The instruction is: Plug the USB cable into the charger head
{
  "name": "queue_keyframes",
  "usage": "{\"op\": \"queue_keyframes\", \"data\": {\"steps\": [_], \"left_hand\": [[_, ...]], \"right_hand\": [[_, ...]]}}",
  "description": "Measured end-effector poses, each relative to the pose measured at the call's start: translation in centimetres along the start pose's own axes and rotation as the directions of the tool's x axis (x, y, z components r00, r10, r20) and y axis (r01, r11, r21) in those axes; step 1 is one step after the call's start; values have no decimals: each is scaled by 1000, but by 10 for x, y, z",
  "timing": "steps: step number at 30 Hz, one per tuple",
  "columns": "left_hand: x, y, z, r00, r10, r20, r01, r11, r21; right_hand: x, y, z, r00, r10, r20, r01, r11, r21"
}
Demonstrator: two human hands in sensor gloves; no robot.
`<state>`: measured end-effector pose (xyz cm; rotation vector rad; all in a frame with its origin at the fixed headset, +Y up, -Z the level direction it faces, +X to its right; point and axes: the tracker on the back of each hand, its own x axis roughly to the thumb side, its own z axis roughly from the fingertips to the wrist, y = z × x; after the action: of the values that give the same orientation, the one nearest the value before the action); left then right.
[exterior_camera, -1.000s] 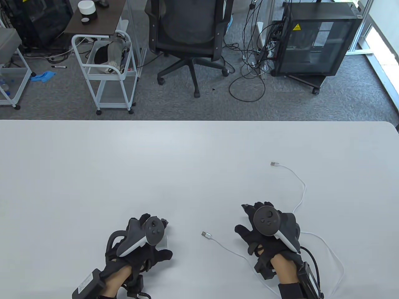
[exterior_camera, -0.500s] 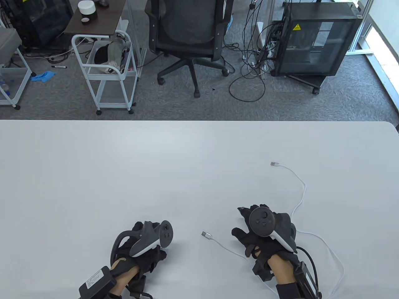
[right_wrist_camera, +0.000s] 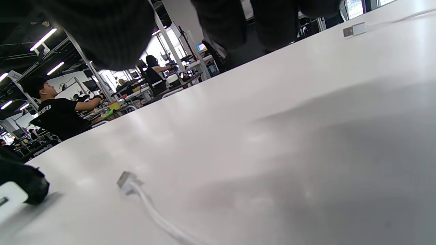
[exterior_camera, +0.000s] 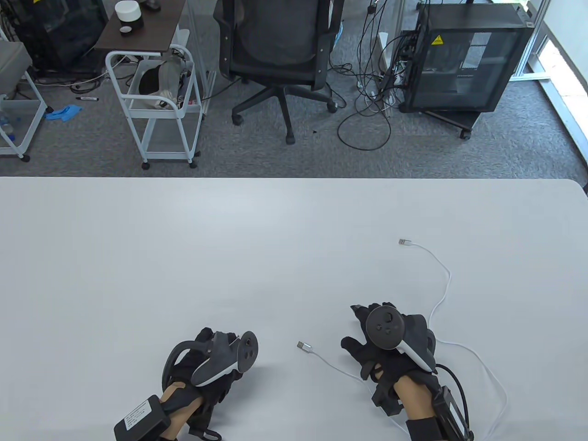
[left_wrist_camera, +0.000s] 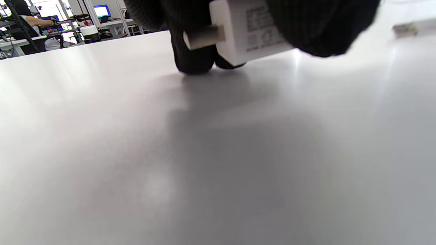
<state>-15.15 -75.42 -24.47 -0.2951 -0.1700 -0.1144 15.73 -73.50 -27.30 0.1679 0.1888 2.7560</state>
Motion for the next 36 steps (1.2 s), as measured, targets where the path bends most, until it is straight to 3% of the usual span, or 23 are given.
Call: {"op": "queue_keyframes", "data": {"steps": [11,18,22,29,36], "left_hand": [[-11,17,19,995,69,65,-75,993,94],[-8,18,20,995,46,83,-52,996,74],[-7,18,20,996,43,83,-48,997,61],[-4,15,20,996,23,91,-26,999,38],[-4,15,19,995,30,93,-33,999,36]], "right_hand": [[-1,-1,0,1000,1,-7,-1,1000,-5],[2,3,0,1000,13,4,-13,1000,11],[17,12,1,997,71,39,-72,997,10],[59,33,3,986,-28,162,10,993,114],[75,41,3,981,1,192,-14,998,69]]}}
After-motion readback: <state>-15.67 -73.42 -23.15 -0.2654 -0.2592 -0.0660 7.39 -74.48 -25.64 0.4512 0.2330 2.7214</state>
